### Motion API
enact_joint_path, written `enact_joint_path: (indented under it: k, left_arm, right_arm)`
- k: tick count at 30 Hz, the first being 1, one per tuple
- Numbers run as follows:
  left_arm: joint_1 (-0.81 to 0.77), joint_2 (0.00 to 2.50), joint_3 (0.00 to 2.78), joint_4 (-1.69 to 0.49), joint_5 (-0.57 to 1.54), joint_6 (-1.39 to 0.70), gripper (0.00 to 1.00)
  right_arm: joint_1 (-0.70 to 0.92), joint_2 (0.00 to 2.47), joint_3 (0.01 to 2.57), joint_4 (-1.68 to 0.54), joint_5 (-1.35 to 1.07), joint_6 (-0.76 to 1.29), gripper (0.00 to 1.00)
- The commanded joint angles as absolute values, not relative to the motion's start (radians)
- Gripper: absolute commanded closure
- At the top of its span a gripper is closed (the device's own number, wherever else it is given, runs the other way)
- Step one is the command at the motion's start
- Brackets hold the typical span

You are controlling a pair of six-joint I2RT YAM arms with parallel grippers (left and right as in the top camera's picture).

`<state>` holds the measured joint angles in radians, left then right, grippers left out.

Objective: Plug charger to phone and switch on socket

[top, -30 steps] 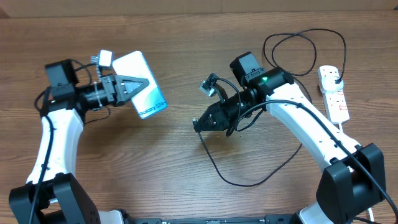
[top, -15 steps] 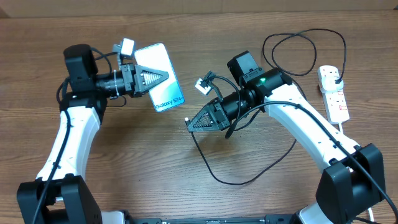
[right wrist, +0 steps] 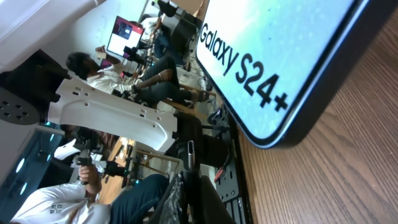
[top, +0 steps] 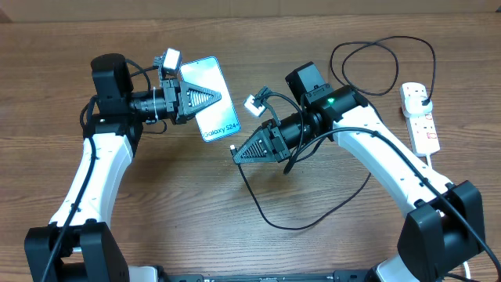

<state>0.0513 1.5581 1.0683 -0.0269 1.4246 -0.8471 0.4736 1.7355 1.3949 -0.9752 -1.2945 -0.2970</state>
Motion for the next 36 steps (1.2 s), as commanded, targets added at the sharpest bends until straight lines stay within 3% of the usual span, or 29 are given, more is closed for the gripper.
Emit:
enact_joint_path:
  k: [1, 36]
  left_arm:
    - [0.027, 1.537, 1.084, -0.018, 1.441, -0.886, 0.96]
    - [-0.009, 1.537, 1.084, 0.117, 1.519, -0.942, 0.96]
  right_arm:
    - [0.479, 1.737, 1.401, -0.966, -1.323, -0.312, 0.96]
    - [0.475, 1.737, 1.401, -0.882, -1.330, -0.262, 0.96]
